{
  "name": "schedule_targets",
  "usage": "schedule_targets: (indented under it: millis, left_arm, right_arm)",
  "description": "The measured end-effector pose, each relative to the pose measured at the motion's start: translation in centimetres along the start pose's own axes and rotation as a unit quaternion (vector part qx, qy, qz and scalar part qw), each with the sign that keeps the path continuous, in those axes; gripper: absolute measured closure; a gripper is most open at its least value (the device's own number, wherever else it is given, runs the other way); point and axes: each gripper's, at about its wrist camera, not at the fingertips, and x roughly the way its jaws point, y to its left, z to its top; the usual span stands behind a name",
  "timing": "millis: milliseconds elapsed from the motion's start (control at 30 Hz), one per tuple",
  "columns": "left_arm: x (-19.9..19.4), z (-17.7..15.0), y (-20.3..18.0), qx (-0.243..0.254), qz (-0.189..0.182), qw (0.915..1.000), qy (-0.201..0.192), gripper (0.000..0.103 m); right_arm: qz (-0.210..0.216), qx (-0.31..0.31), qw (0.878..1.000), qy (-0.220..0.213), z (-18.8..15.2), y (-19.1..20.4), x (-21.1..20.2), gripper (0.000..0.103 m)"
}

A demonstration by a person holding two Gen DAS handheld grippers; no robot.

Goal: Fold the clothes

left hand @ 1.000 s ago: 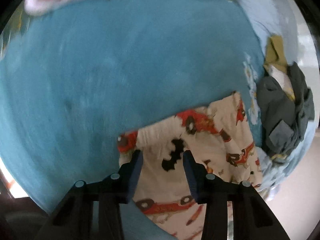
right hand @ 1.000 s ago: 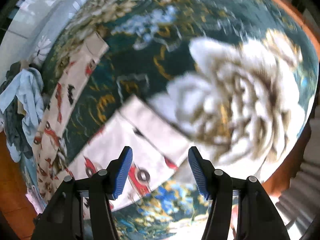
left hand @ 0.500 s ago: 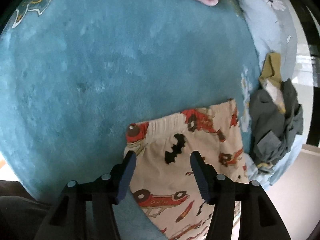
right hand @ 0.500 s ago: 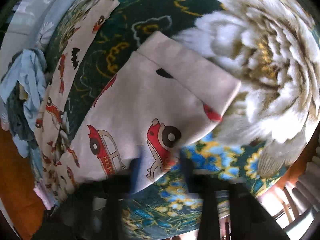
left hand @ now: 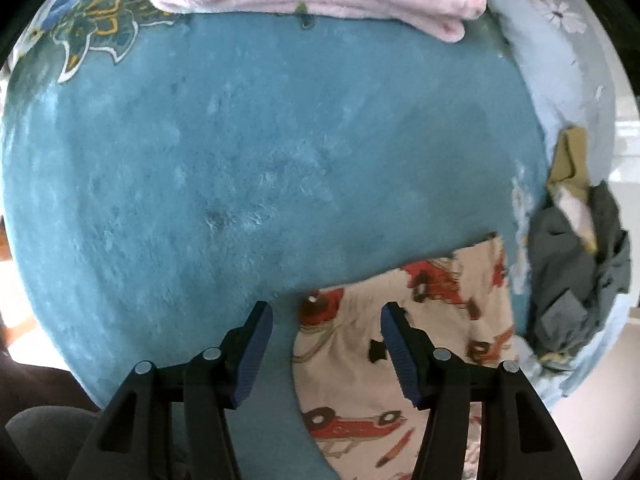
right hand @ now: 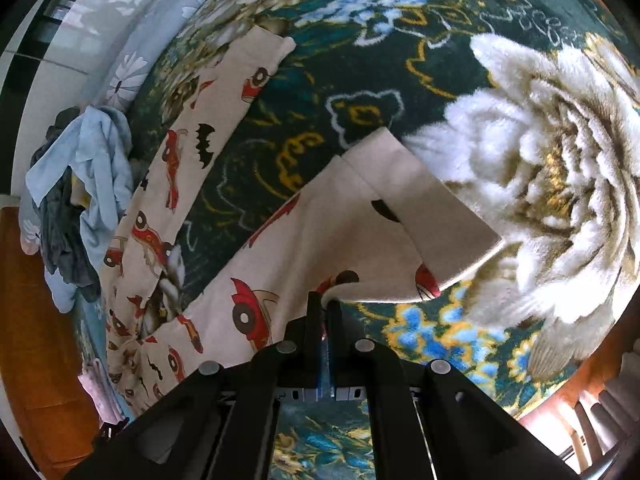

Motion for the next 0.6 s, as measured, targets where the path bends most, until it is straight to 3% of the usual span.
schedule_targets:
  millis: [100, 133, 167, 200, 233, 333, 600]
  left_arm:
    - [0.7, 0.0, -0.1, -0.003, -0.016, 0.9998, 0.014, 0.045]
    - [0.8, 0.0, 0.0, -0.005, -0.021, 0.9996, 0.015, 0.05]
    - [0.8, 0.0, 0.0, -0.006, -0.024, 0.9996, 0.016, 0.058]
    - [1.0, 0.1, 0.0, -0.006, -0.018, 0.9996, 0.019, 0.077]
    - [1.1, 0.1, 0.0, -0.005, -0.013, 0.9997, 0.022, 0.084]
    - [0.7, 0.2, 0.1, -0.007, -0.016, 0.9997, 0.017, 0.092]
    - [-4.6, -0.8, -0.9, 0.004, -0.109, 0.9932, -0.039, 0.094]
  right_arm:
    - [0.002, 0.006, 1.0, 0.0, 0.0, -0.3, -0.1, 0.101]
    - [0.004, 0.006, 1.0, -0.001, 0.1, -0.2, -0.2, 0.101]
    - [0.007, 0.007, 1.0, -0.002, 0.2, -0.2, -0.4, 0.101]
    - [0.011, 0.005, 1.0, -0.005, 0.3, 0.1, -0.6, 0.101]
    - [0.015, 0.003, 1.0, -0.007, 0.3, 0.3, -0.8, 0.101]
    - [0.026, -0.005, 1.0, -0.016, 0.6, 0.9, -1.5, 0.101]
    - [0.08, -0.013, 0.995, -0.065, 1.0, 1.4, -6.3, 0.101]
